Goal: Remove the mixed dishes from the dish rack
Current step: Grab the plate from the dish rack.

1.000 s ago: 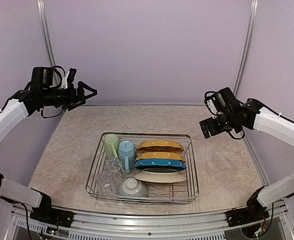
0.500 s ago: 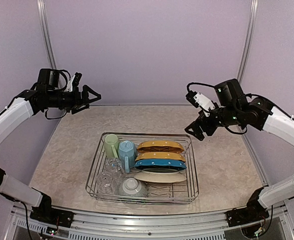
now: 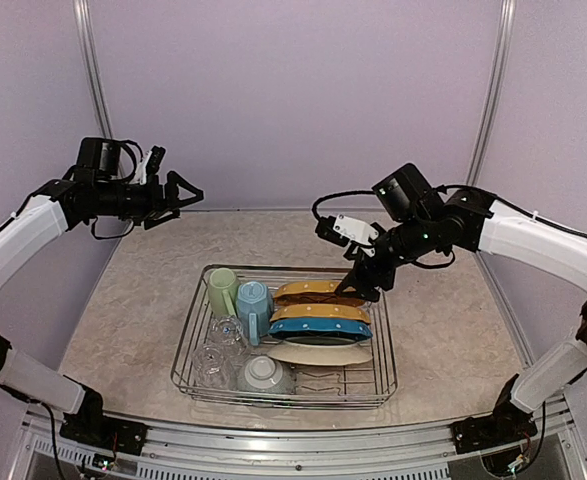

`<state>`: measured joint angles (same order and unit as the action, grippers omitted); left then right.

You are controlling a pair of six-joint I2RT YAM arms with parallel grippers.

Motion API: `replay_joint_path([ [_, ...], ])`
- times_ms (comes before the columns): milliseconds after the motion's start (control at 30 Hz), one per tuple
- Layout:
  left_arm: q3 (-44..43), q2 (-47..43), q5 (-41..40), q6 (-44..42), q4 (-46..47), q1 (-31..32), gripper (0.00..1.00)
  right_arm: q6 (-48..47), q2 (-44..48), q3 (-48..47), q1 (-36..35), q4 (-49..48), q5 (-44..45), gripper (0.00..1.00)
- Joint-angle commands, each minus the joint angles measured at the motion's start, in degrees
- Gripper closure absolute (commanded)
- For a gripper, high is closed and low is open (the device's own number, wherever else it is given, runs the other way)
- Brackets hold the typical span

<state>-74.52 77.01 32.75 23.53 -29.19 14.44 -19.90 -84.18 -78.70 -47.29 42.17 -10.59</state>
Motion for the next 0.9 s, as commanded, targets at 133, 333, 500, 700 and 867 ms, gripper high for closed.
replay_joint_path([
  [133, -1.7, 0.5, -0.1, -0.9, -1.1, 1.0, 0.01, -3.2, -6.6, -3.5, -2.3, 3.0, 5.8, 0.25],
  [333, -1.9, 0.7, -0.3, -0.9, -1.5, 1.2, 0.01, -4.6, -9.4, -4.4, -2.7, 3.1, 8.4, 0.34],
  [500, -1.9, 0.7, -0.2, -0.6, -1.4, 1.4, 0.01, -5.8, -10.9, -3.7, -3.0, 2.0, 10.8, 0.46],
  [700, -1.9, 0.8, -0.9, -0.7, -1.5, 1.5, 0.01, -7.5, -10.6, -1.1, -5.0, -3.3, 16.5, 0.57],
  [867, -1.8, 0.7, -1.4, -0.8, -1.5, 1.5, 0.01, -8.9, -10.7, -0.5, -6.4, -5.4, 20.6, 0.71],
])
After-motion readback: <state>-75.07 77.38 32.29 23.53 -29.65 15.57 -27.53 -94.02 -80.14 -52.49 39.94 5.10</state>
